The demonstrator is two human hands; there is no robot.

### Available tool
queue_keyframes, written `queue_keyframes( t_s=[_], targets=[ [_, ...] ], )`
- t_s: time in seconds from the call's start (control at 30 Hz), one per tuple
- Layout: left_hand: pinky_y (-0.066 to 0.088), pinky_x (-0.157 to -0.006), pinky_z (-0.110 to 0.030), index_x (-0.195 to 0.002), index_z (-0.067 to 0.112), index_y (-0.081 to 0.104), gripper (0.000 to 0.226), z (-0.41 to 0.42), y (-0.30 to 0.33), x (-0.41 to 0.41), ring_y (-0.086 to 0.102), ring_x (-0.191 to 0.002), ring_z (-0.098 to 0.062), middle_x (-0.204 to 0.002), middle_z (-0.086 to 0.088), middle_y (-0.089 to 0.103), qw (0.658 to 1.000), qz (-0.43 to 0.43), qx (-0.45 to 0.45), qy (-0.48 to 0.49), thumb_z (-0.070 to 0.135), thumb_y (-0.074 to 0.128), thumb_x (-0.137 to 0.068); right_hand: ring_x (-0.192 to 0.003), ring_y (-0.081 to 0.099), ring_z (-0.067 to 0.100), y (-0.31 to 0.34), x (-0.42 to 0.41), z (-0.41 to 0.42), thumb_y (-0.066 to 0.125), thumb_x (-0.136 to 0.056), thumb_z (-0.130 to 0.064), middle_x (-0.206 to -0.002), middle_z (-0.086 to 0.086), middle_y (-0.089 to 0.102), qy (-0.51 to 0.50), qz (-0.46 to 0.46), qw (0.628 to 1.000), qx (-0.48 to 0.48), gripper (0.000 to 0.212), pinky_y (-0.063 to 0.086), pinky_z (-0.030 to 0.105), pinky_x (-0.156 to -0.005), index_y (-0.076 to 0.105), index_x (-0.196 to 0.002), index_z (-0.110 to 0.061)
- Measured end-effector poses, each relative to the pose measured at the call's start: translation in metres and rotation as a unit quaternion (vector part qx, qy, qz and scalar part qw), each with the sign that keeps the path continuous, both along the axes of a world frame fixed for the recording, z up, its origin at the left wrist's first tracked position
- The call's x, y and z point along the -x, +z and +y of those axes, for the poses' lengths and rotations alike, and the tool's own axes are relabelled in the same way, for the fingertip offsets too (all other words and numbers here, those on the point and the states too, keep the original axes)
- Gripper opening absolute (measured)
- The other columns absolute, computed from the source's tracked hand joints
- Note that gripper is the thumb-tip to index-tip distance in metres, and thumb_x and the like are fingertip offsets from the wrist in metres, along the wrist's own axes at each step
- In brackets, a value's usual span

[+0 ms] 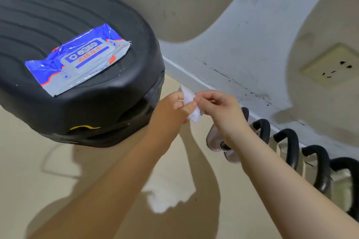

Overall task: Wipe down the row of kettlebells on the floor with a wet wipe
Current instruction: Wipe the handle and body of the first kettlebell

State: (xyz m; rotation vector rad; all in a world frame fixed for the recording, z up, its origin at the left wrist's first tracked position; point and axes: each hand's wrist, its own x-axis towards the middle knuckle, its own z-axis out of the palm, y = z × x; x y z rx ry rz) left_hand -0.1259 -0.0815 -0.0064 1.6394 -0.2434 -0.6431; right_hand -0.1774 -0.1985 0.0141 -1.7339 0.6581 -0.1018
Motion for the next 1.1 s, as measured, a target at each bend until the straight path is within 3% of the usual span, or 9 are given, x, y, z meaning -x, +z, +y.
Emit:
queue_keyframes(
  t_s=[0.13, 0.27, 0.43, 0.53, 0.63, 0.73, 0.87, 1.03, 1.1],
  targets=[
    [0.033, -0.065, -0.03, -0.074, -0.003, 0.052, 0.033, -0.021, -0.013, 0.017, 0.041, -0.064, -0.016, -0.067, -0.009, 0.041, 0.999, -0.023, -0.006, -0.035, 0.031, 0.053, -0.072, -0.064, 0.049, -0.007, -0.009, 0.018, -0.02, 0.065, -0.083, -0.012, -0.082, -0.009, 0.057, -0.028, 0.002, 0.979, 0.203, 0.017, 0.038, 0.004, -0.061, 0.067, -0.072, -0.025],
    [0.051, -0.072, -0.034, -0.077, 0.0, 0.065, 0.022, -0.044, -0.02, 0.029, 0.064, -0.068, -0.019, -0.07, -0.015, 0.066, 0.998, -0.051, -0.02, -0.024, 0.019, 0.056, -0.083, -0.07, 0.059, 0.01, -0.014, 0.036, -0.035, 0.06, -0.086, -0.014, -0.074, -0.006, 0.066, -0.068, 0.034, 0.963, 0.257, 0.013, 0.047, 0.026, -0.071, 0.072, -0.081, -0.017],
    [0.045, -0.059, -0.016, -0.071, 0.011, 0.065, 0.015, -0.058, -0.028, 0.041, 0.06, -0.057, -0.002, -0.06, 0.005, 0.065, 0.999, -0.039, -0.007, 0.018, 0.018, 0.061, -0.084, -0.063, 0.059, 0.016, -0.021, 0.05, -0.054, 0.054, -0.088, -0.013, -0.06, -0.004, 0.062, -0.077, 0.028, 0.977, 0.197, 0.02, 0.051, 0.034, -0.072, 0.06, -0.069, -0.018],
    [0.044, -0.065, -0.026, -0.067, 0.016, 0.058, 0.017, -0.064, -0.033, 0.044, 0.053, -0.062, -0.009, -0.063, 0.006, 0.057, 0.999, -0.03, 0.001, 0.039, 0.021, 0.065, -0.082, -0.072, 0.064, 0.023, -0.026, 0.056, -0.059, 0.049, -0.089, -0.017, -0.062, -0.006, 0.062, -0.09, 0.029, 0.982, 0.161, 0.023, 0.053, 0.041, -0.078, 0.053, -0.067, -0.022],
    [0.043, -0.074, -0.024, -0.061, 0.021, 0.052, 0.025, -0.071, -0.031, 0.053, 0.055, -0.069, -0.003, -0.074, 0.008, 0.059, 0.997, 0.042, 0.056, -0.01, 0.022, 0.067, -0.08, -0.065, 0.058, 0.021, -0.022, 0.062, -0.069, 0.042, -0.091, -0.012, -0.063, 0.001, 0.057, -0.142, 0.013, 0.989, -0.042, 0.023, 0.052, 0.034, -0.069, 0.05, -0.07, -0.017],
    [0.047, -0.083, -0.03, -0.056, 0.02, 0.05, 0.028, -0.082, -0.029, 0.06, 0.052, -0.072, -0.016, -0.066, 0.002, 0.054, 0.98, 0.15, 0.124, -0.049, 0.017, 0.066, -0.08, -0.062, 0.065, 0.019, -0.015, 0.068, -0.078, 0.034, -0.09, -0.007, -0.072, 0.01, 0.068, -0.156, -0.011, 0.956, -0.249, 0.017, 0.051, 0.026, -0.06, 0.047, -0.081, -0.01],
    [0.041, -0.071, -0.026, -0.062, 0.014, 0.045, 0.03, -0.094, -0.029, 0.064, 0.046, -0.06, -0.014, -0.057, 0.002, 0.047, 0.973, 0.184, 0.135, 0.019, -0.003, 0.059, -0.082, -0.074, 0.062, 0.021, -0.021, 0.079, -0.091, 0.032, -0.091, -0.008, -0.088, 0.016, 0.059, -0.146, 0.021, 0.956, -0.254, 0.017, 0.052, 0.021, -0.059, 0.048, -0.085, -0.011],
    [0.045, -0.049, -0.013, -0.106, 0.007, 0.052, 0.024, -0.099, -0.026, 0.069, 0.048, -0.051, -0.007, -0.076, -0.004, 0.052, 0.956, 0.266, 0.12, 0.021, -0.001, 0.058, -0.084, -0.085, 0.066, 0.021, -0.031, 0.095, -0.109, 0.033, -0.091, -0.01, -0.091, 0.013, 0.065, -0.181, 0.016, 0.944, -0.275, 0.02, 0.055, 0.033, -0.078, 0.053, -0.085, -0.01],
    [0.04, -0.046, -0.012, -0.096, 0.005, 0.058, 0.009, -0.105, -0.024, 0.073, 0.045, -0.046, -0.004, -0.072, -0.004, 0.05, 0.953, 0.282, 0.107, -0.024, 0.004, 0.056, -0.087, -0.088, 0.065, 0.024, -0.031, 0.099, -0.113, 0.035, -0.093, -0.011, -0.081, 0.007, 0.058, -0.201, -0.012, 0.925, -0.322, 0.019, 0.054, 0.038, -0.084, 0.05, -0.08, -0.012]
  ],
)
